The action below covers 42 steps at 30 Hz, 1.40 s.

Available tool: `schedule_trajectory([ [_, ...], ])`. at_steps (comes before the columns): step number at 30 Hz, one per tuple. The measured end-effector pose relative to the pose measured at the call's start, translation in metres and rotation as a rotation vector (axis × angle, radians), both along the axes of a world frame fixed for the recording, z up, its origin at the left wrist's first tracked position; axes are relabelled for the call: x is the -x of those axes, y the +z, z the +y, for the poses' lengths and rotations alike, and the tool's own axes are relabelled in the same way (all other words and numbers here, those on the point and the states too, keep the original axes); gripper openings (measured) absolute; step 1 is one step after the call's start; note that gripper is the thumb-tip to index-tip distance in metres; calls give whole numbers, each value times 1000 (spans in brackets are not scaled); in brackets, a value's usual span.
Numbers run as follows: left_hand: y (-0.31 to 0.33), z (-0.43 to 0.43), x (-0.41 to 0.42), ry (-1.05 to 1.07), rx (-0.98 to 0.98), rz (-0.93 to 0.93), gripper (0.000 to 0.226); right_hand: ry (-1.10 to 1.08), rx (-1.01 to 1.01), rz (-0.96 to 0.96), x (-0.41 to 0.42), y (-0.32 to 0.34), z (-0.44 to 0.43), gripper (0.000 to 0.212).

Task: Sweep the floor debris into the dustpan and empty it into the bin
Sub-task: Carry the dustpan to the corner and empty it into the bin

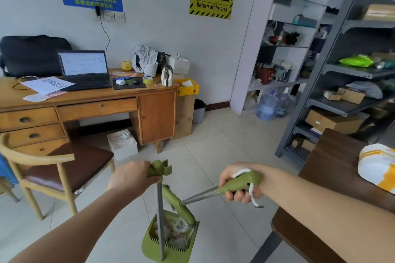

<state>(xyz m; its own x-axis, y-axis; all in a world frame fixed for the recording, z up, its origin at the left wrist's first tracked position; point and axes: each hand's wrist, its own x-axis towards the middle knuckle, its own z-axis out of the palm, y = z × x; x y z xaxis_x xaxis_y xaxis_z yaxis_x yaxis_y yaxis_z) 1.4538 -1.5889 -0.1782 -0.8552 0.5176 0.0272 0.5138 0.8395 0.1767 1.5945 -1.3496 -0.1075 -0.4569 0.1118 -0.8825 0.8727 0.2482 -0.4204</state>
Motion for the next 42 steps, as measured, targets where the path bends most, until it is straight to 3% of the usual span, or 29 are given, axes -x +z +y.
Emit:
schedule_trajectory([
  [21, 18, 145, 196, -124, 2, 11, 39, -184, -33, 46, 164, 13, 120, 14],
  [42, 7, 360, 350, -113, 46, -28, 37, -146, -62, 0, 322, -2, 336, 19],
])
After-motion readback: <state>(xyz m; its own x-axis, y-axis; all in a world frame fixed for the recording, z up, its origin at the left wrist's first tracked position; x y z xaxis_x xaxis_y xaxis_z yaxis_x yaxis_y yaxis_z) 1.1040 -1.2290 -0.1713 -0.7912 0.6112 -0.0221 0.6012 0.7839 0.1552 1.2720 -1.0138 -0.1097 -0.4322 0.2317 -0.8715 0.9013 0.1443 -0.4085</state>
